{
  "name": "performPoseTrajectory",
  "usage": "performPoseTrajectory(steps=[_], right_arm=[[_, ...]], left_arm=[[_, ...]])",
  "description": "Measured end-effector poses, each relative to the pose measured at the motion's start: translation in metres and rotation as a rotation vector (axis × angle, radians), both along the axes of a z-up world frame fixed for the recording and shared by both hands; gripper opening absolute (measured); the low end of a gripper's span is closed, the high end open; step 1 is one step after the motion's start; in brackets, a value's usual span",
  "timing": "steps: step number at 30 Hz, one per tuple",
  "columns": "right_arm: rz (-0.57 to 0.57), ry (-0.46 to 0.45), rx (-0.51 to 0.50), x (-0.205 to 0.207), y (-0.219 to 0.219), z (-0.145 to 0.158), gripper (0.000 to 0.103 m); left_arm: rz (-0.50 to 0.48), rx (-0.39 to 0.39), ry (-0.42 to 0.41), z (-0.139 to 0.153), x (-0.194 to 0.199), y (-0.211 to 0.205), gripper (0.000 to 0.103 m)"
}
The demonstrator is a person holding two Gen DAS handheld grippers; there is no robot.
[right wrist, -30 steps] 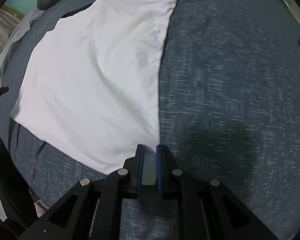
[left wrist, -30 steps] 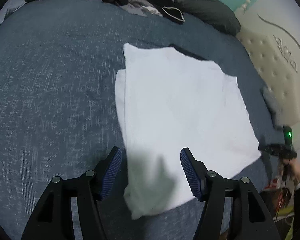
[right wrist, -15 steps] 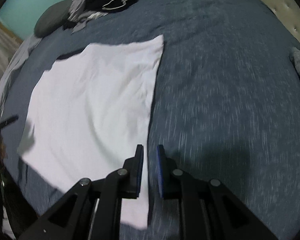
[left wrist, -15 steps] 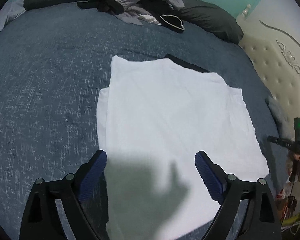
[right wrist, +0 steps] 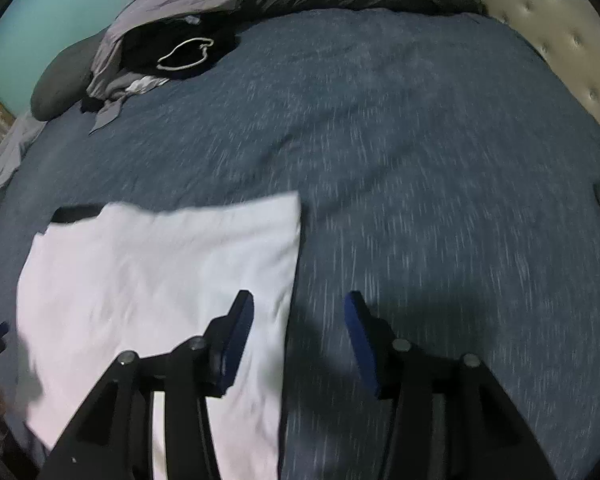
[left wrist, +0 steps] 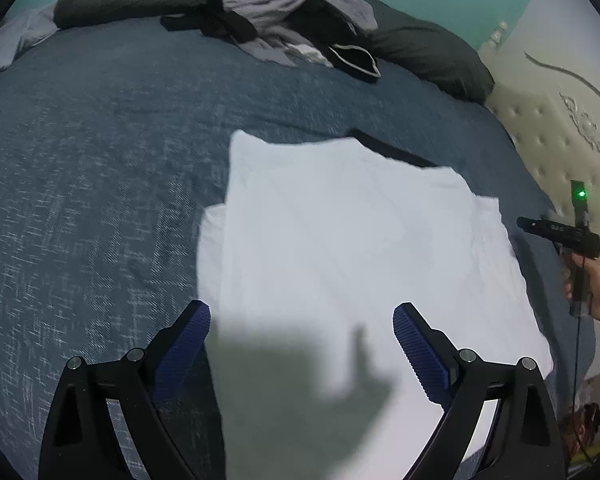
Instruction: Fold clothes
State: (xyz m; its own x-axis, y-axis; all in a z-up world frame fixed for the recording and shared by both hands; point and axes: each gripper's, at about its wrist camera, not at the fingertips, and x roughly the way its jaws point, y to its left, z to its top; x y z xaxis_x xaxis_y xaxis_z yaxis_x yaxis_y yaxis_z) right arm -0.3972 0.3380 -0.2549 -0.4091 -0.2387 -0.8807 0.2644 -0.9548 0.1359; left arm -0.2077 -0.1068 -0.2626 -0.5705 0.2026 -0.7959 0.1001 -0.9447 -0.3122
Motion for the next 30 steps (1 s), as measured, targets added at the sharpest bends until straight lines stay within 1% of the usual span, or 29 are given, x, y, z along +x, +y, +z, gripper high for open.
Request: performPoseTrajectory(steps=[3, 6, 8, 9, 11, 14, 17, 18, 23, 28, 30], right_arm=[[-0.018, 0.009, -0.011, -0.021, -0.006, -0.008, 0.050], [-0.040, 0.019, -0.017, -0.038, -0.009, -0.017, 0.050], [-0.044, 0.044, -0.005, -0.045, -0.012, -0.021, 0.049], [-0.044, 0.058, -0.002, -0.048, -0.013, -0.023, 0.046], [-0.040, 0.074, -0.022, -0.052, -0.013, -0.026, 0.031], [-0.026, 0.080, -0.040, -0.054, -0.015, -0.030, 0.023], [-0.010, 0.087, -0.047, -0.055, -0.018, -0.033, 0.007], [-0.006, 0.092, -0.045, -0.055, -0.018, -0.034, 0.005], [-0.016, 0.145, -0.046, -0.059, -0.018, -0.031, 0.004], [-0.012, 0.164, -0.040, -0.069, -0.024, -0.028, 0.004], [-0.008, 0.155, -0.034, -0.073, -0.028, -0.031, 0.004]], left_arm=[[0.024, 0.010, 0.023, 0.001, 0.000, -0.008, 0.100], [0.039, 0.005, 0.036, 0.000, -0.001, -0.013, 0.101], [0.046, 0.006, 0.038, -0.001, -0.003, -0.016, 0.101], [0.048, 0.007, 0.038, -0.003, -0.003, -0.017, 0.101], [0.045, 0.003, 0.034, -0.005, -0.005, -0.017, 0.101], [0.042, -0.002, 0.029, -0.008, -0.007, -0.017, 0.101], [0.039, -0.008, 0.029, -0.010, -0.008, -0.015, 0.101], [0.037, -0.009, 0.030, -0.010, -0.008, -0.014, 0.101], [0.027, -0.013, 0.035, -0.010, -0.008, -0.011, 0.102], [0.021, -0.017, 0.031, -0.012, -0.008, -0.010, 0.102], [0.023, -0.018, 0.033, -0.012, -0.008, -0.011, 0.102]])
